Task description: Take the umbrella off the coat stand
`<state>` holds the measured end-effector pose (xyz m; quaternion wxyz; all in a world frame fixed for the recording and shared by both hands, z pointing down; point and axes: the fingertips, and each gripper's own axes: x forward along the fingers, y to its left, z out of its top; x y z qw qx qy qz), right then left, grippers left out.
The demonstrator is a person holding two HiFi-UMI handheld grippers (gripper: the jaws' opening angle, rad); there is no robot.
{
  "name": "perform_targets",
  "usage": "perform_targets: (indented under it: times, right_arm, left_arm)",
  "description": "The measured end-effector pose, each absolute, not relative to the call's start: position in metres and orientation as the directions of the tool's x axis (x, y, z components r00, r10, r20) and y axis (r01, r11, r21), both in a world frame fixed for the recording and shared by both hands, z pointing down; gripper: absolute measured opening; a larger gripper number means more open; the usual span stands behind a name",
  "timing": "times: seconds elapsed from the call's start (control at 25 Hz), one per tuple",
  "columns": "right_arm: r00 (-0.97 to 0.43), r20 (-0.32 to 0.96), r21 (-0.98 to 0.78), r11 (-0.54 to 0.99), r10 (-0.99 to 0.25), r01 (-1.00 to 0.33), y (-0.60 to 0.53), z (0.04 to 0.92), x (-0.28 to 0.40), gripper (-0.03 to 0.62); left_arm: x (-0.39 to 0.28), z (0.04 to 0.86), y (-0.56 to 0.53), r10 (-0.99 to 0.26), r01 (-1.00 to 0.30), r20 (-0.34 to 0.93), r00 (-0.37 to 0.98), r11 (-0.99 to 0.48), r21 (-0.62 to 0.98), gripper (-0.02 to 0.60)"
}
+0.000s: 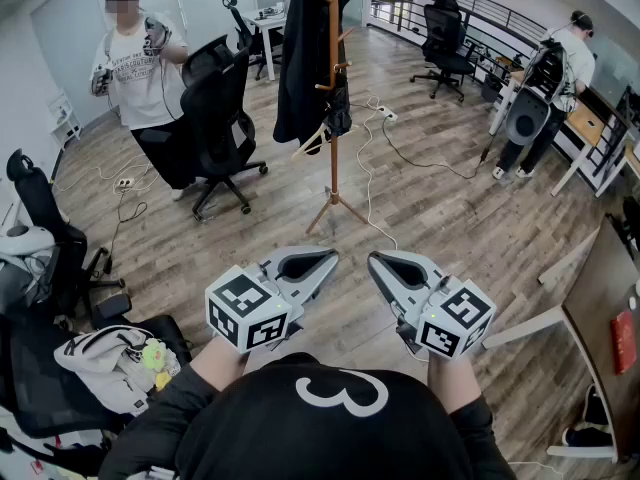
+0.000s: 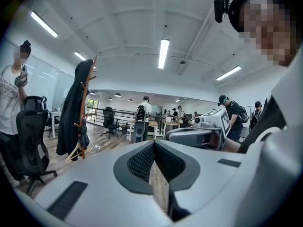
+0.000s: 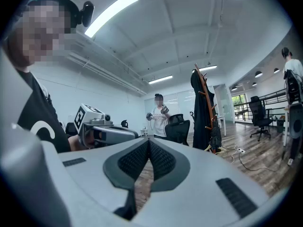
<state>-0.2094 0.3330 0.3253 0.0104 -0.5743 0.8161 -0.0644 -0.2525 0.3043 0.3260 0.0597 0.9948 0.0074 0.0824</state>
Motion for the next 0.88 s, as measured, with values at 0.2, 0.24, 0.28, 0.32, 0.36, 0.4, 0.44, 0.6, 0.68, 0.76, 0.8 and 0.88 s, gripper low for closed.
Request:
perform_targets:
  times: [0.2, 0.24, 0.28, 0.32, 0.36, 0.4, 0.44, 0.6, 0.68, 0.76, 0.8, 0.88]
  right_arm:
    - [-0.347, 0.054, -0.139, 0.337, -0.936, -0.931, 0.329, 0.327, -0.207, 0.026]
    - [-0.343, 0.057, -0.138, 0.333, -0.938, -0.933, 0.328, 0.329, -0.206, 0.026]
    - [-0.340, 0.062, -0.138, 0.329, -0.939, -0.934, 0.327, 0.331, -0.205, 0.026]
    - [-0.337, 0.067, -0.138, 0.326, -0.939, -0.935, 0.325, 0.333, -0.204, 0.026]
    - [-0.334, 0.071, -0.139, 0.323, -0.940, -0.936, 0.323, 0.335, -0.203, 0.026]
    - [-0.331, 0.074, -0.139, 0.319, -0.941, -0.937, 0.321, 0.336, -0.202, 0.026]
    - [-0.328, 0.074, -0.138, 0.316, -0.942, -0.939, 0.319, 0.337, -0.202, 0.026]
    - [-0.311, 0.073, -0.128, 0.300, -0.948, -0.945, 0.305, 0.338, -0.197, 0.026]
    - [-0.307, 0.078, -0.125, 0.296, -0.948, -0.947, 0.297, 0.338, -0.191, 0.026]
    - [-0.305, 0.078, -0.128, 0.294, -0.949, -0.947, 0.289, 0.338, -0.184, 0.026]
    - [-0.305, 0.077, -0.132, 0.294, -0.949, -0.947, 0.284, 0.338, -0.181, 0.026]
    - [-0.310, 0.074, -0.144, 0.298, -0.948, -0.944, 0.272, 0.342, -0.178, 0.026]
  left_arm:
    - [-0.247, 0.332, 0.301, 0.032, 0.012, 0.172, 0.985, -0.993, 0.118, 0.015]
    - [-0.246, 0.333, 0.300, 0.035, 0.014, 0.172, 0.985, -0.993, 0.121, 0.015]
    - [-0.245, 0.334, 0.299, 0.037, 0.015, 0.171, 0.985, -0.992, 0.125, 0.015]
    - [-0.244, 0.336, 0.298, 0.039, 0.017, 0.170, 0.985, -0.992, 0.129, 0.015]
    - [-0.243, 0.337, 0.296, 0.042, 0.019, 0.169, 0.985, -0.991, 0.133, 0.016]
    - [-0.243, 0.338, 0.294, 0.044, 0.021, 0.168, 0.985, -0.990, 0.136, 0.015]
    - [-0.242, 0.339, 0.291, 0.046, 0.023, 0.167, 0.985, -0.990, 0.138, 0.015]
    - [-0.237, 0.341, 0.278, 0.057, 0.034, 0.160, 0.986, -0.989, 0.142, 0.015]
    - [-0.231, 0.339, 0.270, 0.060, 0.038, 0.155, 0.986, -0.989, 0.141, 0.015]
    - [-0.224, 0.338, 0.262, 0.063, 0.041, 0.152, 0.986, -0.989, 0.142, 0.015]
    - [-0.221, 0.339, 0.257, 0.064, 0.043, 0.152, 0.986, -0.989, 0.143, 0.015]
    - [-0.217, 0.344, 0.246, 0.068, 0.046, 0.152, 0.986, -0.989, 0.141, 0.015]
